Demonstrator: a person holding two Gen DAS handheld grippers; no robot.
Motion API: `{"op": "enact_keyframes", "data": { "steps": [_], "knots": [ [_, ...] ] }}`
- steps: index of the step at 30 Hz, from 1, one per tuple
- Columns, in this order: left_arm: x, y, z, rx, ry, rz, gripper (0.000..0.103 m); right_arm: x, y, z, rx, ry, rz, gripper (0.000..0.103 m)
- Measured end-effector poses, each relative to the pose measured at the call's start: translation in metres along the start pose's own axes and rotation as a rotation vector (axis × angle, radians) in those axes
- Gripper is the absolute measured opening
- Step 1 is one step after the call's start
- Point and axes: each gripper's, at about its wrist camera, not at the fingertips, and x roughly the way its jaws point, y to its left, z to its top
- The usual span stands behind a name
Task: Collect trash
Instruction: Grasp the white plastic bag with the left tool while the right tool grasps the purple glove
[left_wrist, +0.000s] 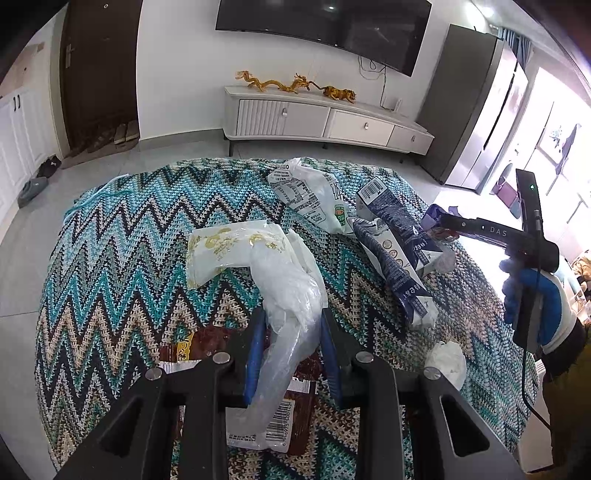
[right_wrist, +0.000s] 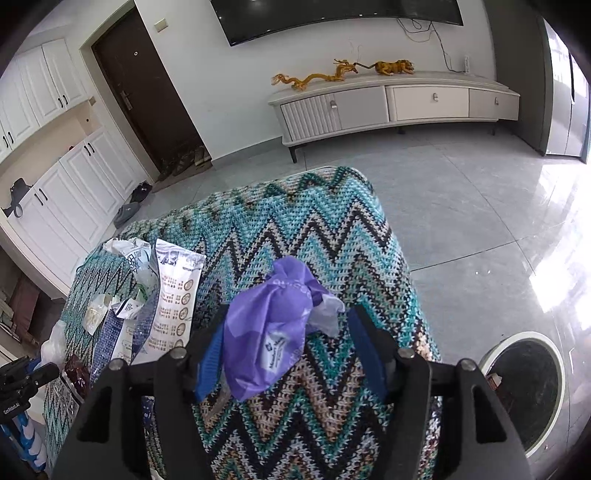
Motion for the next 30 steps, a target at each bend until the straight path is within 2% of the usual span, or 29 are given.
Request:
{"op": "enact_keyframes", "data": {
  "steps": [6,8,19,30],
  "knots": [
    [0.002,0.004,0.002,-0.02,-0.008,-0.006,0.028,0.008,-0.004,0.004,0.013,0.0,0.021,0.061],
    [0.004,0.005,0.002,-0.02,-0.011,-0.006,0.027,0.011,-0.004,0.005,0.007,-0.003,0.018,0.053],
    [-0.003,0.002,0.001,-0.031,-0.03,-0.001,0.027,0.005,0.0,0.01,-0.04,-0.038,0.037,0.028],
    [-0.033,0.001,0.001,-0.059,-0.099,-0.008,0.026,-0.038,0.011,0.013,-0.05,-0.146,0.084,0.026]
  ]
}}
